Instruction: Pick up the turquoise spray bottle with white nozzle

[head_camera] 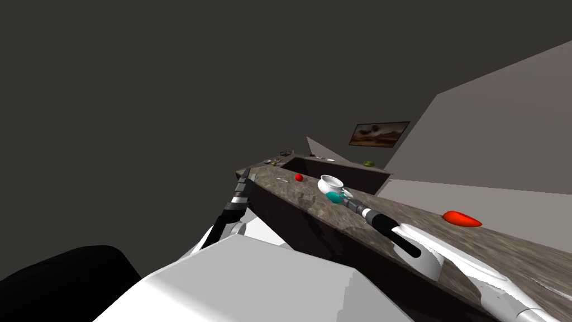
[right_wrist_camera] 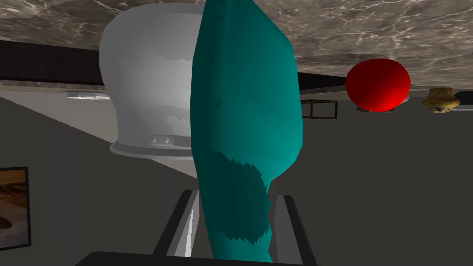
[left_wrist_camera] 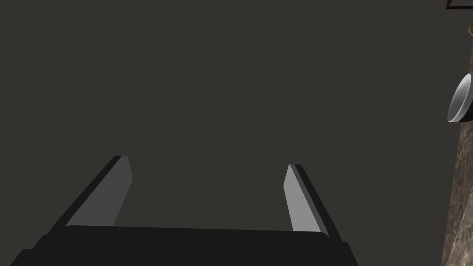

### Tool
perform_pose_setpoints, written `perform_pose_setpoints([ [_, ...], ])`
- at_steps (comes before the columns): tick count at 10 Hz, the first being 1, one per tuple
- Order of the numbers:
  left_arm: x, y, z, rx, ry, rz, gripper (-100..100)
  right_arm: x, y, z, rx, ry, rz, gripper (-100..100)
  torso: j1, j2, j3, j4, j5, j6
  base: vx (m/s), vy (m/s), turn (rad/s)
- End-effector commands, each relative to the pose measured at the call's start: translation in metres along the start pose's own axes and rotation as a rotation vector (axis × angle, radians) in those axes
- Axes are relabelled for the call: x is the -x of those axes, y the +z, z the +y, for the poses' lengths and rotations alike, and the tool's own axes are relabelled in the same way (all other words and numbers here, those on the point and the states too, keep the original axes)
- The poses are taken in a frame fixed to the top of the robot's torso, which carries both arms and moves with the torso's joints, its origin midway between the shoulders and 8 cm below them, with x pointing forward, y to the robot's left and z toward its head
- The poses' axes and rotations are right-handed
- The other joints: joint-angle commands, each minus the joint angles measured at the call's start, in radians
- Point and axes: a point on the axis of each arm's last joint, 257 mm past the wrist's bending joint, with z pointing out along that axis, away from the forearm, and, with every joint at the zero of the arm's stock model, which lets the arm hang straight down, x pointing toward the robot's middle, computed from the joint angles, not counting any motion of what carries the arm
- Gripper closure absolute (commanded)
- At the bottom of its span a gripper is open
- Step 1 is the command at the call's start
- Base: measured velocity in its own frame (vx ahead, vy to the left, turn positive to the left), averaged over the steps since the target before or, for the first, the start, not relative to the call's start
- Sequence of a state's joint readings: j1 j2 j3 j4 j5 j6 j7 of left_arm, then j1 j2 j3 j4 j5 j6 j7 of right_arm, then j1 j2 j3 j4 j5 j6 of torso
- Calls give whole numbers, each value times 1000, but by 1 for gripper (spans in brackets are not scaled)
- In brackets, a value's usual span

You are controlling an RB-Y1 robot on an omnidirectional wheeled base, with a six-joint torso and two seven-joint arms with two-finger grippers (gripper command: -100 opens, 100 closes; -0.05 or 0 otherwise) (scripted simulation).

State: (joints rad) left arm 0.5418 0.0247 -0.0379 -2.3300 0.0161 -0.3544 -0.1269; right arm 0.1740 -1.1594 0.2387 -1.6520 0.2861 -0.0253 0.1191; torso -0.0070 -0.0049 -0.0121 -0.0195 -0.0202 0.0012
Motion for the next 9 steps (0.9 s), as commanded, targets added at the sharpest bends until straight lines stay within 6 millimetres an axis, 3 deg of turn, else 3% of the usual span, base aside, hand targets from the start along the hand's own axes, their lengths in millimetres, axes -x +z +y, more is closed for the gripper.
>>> perform_pose_setpoints([
  [1, 0, 0, 0, 0, 0, 0, 0, 2, -4, 8, 16, 2, -1, 100, 0, 0, 0, 0, 0, 0, -5, 5, 9],
  [2, 0, 0, 0, 0, 0, 0, 0, 11, -12, -7, -33, -21, -8, 100, 1, 1, 1, 1, 1, 0, 29, -31, 87],
  [3, 0, 0, 0, 0, 0, 0, 0, 13, -17, -7, -41, -18, -13, 100, -1, 0, 0, 1, 1, 0, 40, -51, 55],
  [4, 0, 0, 0, 0, 0, 0, 0, 1, -23, 4, -21, -10, 8, 100, -3, -1, 0, 1, 0, 1, 23, -32, -5],
  [5, 0, 0, 0, 0, 0, 0, 0, 5, -23, 18, 5, -9, 0, 100, -2, 0, 0, 0, 0, 1, 8, -10, -26],
  [6, 0, 0, 0, 0, 0, 0, 0, 17, -31, 2, -51, -35, -12, 100, 0, 0, 0, -1, 0, 0, 32, -27, 94],
  [9, 0, 0, 0, 0, 0, 0, 0, 9, -42, 30, -3, -22, 1, 100, -2, -2, -2, -2, -2, 0, 20, -27, 13],
])
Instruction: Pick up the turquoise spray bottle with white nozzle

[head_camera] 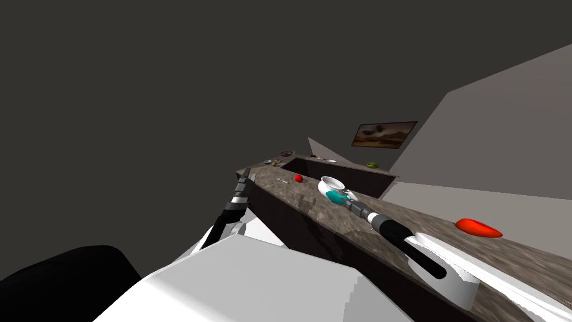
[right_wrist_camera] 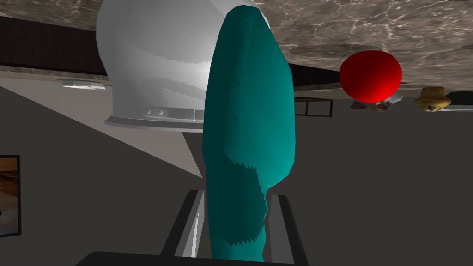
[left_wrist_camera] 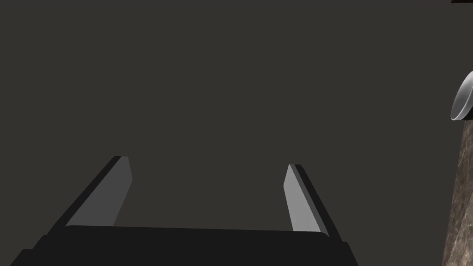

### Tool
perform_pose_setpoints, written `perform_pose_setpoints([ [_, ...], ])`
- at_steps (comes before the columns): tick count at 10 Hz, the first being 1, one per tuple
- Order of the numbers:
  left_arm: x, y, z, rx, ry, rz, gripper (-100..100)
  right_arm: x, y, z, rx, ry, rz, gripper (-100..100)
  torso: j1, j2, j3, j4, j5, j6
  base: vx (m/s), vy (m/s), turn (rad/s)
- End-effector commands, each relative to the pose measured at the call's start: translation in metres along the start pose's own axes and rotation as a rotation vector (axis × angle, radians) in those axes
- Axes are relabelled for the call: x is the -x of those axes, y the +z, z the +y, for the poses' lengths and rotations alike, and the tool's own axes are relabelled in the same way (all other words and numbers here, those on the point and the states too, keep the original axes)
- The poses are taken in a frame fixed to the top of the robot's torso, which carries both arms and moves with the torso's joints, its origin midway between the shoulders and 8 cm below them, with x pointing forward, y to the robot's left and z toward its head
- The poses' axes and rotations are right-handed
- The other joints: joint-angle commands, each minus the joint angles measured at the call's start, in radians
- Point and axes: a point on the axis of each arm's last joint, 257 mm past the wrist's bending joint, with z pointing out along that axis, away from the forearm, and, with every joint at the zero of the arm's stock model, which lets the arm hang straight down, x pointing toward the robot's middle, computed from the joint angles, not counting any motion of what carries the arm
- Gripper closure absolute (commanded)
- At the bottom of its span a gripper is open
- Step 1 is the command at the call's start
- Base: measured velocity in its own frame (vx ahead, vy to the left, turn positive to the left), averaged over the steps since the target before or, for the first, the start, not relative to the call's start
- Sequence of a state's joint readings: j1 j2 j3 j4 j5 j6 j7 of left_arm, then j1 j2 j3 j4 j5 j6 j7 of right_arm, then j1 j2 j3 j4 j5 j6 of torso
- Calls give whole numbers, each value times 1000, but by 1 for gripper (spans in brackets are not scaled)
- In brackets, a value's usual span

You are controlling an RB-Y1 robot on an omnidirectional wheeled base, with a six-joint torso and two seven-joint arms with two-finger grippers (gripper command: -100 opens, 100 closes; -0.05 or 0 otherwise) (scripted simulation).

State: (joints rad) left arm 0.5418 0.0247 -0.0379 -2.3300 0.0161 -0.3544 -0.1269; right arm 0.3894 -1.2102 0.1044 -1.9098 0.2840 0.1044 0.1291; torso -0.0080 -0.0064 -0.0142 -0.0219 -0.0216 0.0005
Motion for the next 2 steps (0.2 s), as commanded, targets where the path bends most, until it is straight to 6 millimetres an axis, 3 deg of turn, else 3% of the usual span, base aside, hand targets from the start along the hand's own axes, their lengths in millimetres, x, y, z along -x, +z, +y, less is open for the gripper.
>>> perform_pose_setpoints([
  [1, 0, 0, 0, 0, 0, 0, 0, 0, 0, 0, 0, 0, 0, 100, 0, 0, 0, 0, 0, 0, 0, 0, 0],
  [2, 0, 0, 0, 0, 0, 0, 0, 0, 0, 2, 3, 1, -1, 0, 0, 0, 0, 0, 0, 0, 0, 0, 0],
])
